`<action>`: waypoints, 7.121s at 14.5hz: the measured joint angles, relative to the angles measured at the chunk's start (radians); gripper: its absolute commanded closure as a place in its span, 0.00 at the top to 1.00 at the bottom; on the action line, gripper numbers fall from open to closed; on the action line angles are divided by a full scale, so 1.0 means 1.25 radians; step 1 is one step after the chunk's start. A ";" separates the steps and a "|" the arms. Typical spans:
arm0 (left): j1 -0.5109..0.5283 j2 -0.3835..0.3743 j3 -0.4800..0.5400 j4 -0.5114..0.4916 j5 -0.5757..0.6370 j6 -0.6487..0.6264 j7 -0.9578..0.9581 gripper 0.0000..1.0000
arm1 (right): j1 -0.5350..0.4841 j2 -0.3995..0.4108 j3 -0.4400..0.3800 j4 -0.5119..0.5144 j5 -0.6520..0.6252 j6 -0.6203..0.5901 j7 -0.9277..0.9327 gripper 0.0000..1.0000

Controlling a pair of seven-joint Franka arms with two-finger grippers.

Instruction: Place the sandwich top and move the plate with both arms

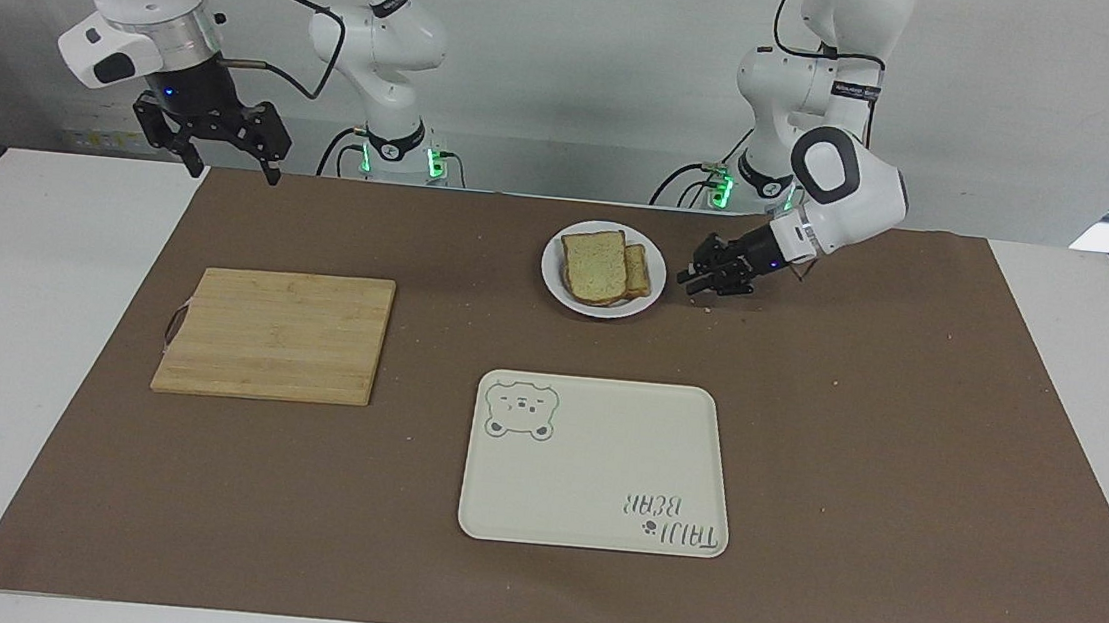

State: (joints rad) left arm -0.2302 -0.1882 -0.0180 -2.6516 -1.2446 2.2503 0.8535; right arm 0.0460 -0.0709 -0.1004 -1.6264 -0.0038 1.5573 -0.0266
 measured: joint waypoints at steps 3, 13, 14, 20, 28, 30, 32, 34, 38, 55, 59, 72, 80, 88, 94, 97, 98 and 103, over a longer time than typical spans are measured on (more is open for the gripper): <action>0.000 0.032 0.000 -0.004 -0.025 0.000 0.045 0.33 | 0.000 0.000 0.000 0.000 0.000 -0.001 -0.010 1.00; -0.014 0.093 -0.004 -0.021 -0.137 -0.016 0.150 0.25 | 0.000 0.000 0.000 0.000 0.000 -0.001 -0.012 1.00; -0.017 0.093 -0.004 -0.021 -0.139 -0.016 0.150 0.20 | 0.000 0.000 0.000 0.000 0.000 -0.001 -0.012 1.00; -0.021 0.093 -0.004 -0.023 -0.141 -0.042 0.150 0.16 | 0.000 0.000 0.000 0.000 0.000 -0.001 -0.012 1.00; -0.032 0.091 -0.003 -0.028 -0.145 -0.051 0.148 0.00 | 0.000 0.000 0.000 0.000 0.000 -0.001 -0.012 1.00; -0.032 0.091 0.000 -0.028 -0.146 -0.058 0.145 0.00 | 0.000 0.000 0.000 0.000 0.000 -0.001 -0.012 1.00; -0.024 0.091 0.005 -0.028 -0.149 -0.081 0.140 0.00 | 0.000 0.000 0.000 0.000 0.000 -0.001 -0.012 1.00; 0.007 0.091 0.007 -0.023 -0.151 -0.110 0.139 0.00 | 0.000 0.000 0.000 0.000 0.000 -0.001 -0.012 1.00; 0.051 0.111 0.013 0.042 -0.151 -0.128 0.117 0.00 | 0.000 0.000 0.000 0.000 0.000 -0.001 -0.012 1.00; 0.100 0.525 -0.002 0.634 -0.076 -0.120 -0.150 0.00 | 0.000 0.000 0.000 0.000 0.000 -0.001 -0.012 1.00; 0.100 0.573 -0.050 0.679 -0.073 -0.038 -0.154 0.00 | 0.000 0.000 0.000 0.000 0.000 -0.001 -0.012 1.00; 0.092 0.431 -0.046 0.755 0.648 -0.059 -0.451 1.00 | 0.000 0.000 0.000 0.000 0.000 -0.001 -0.012 1.00; 0.130 0.219 0.012 0.878 0.958 -0.463 -0.466 1.00 | 0.000 0.000 0.000 0.000 0.000 -0.001 -0.012 1.00; 0.133 0.139 0.046 0.998 0.975 -0.687 -0.466 1.00 | 0.000 0.000 0.000 0.000 0.000 -0.001 -0.012 1.00; 0.133 0.134 0.045 1.016 0.978 -0.701 -0.466 1.00 | 0.000 0.000 0.000 0.000 0.000 -0.001 -0.012 1.00; 0.133 0.135 0.045 1.016 0.993 -0.703 -0.466 1.00 | 0.000 -0.001 0.000 0.000 0.000 -0.002 -0.012 1.00; 0.133 0.134 0.045 1.016 0.999 -0.709 -0.466 1.00 | 0.000 -0.001 0.000 0.000 0.000 -0.002 -0.012 1.00; 0.133 0.123 0.037 1.007 1.003 -0.727 -0.490 1.00 | -0.001 -0.001 -0.001 0.000 0.000 -0.002 -0.012 1.00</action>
State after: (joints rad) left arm -0.0641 -0.0345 0.0279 -1.3929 0.0095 1.3411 0.2413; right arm 0.0452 -0.0719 -0.1017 -1.6268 -0.0038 1.5551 -0.0417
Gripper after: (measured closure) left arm 0.000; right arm 0.000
